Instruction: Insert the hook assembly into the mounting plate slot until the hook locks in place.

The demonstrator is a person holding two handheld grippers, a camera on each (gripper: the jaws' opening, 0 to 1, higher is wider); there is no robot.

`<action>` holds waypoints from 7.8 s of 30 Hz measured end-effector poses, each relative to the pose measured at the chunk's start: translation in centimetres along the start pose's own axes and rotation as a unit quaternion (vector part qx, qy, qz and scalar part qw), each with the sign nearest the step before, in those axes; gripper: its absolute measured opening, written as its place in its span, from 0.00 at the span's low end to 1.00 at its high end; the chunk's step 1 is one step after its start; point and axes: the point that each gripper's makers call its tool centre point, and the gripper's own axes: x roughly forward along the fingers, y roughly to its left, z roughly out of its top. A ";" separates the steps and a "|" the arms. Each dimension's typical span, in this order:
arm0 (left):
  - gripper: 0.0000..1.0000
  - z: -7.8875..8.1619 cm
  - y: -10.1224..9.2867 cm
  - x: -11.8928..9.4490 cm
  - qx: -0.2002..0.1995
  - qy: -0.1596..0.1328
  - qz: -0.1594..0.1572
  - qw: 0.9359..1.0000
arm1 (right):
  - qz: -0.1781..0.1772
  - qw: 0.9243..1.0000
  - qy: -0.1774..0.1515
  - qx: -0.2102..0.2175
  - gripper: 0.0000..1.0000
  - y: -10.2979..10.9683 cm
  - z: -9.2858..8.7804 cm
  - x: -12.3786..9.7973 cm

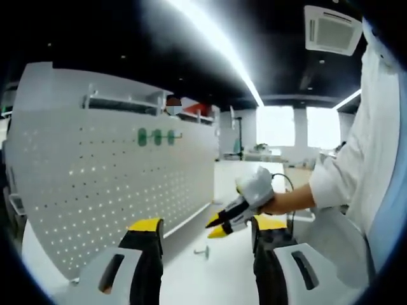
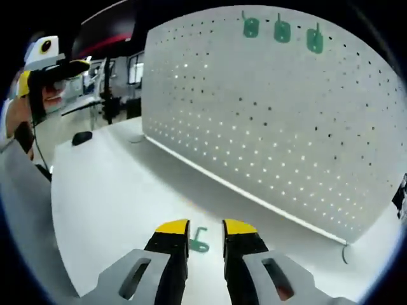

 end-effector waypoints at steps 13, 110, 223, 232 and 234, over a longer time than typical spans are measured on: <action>0.57 -0.2 -0.1 0.1 -0.004 0.000 0.003 1.000 | -0.003 0.998 0.062 0.006 0.37 1.2 -3.1 2.1; 0.49 -1.0 2.7 -0.7 -0.028 0.009 0.013 0.999 | 0.011 0.996 -0.082 0.029 0.29 5.5 6.7 1.1; 0.02 -3.1 3.6 0.6 -0.165 0.024 0.043 0.985 | 0.105 0.952 -0.185 -0.219 0.01 14.8 14.4 -1.5; 0.04 -3.0 3.0 0.7 -0.140 0.033 0.033 0.989 | 0.116 0.947 -0.188 -0.231 0.00 15.1 14.2 -1.9; 0.04 -3.0 2.9 0.7 -0.135 0.035 0.030 0.990 | 0.116 0.947 -0.189 -0.234 0.00 15.1 14.1 -2.0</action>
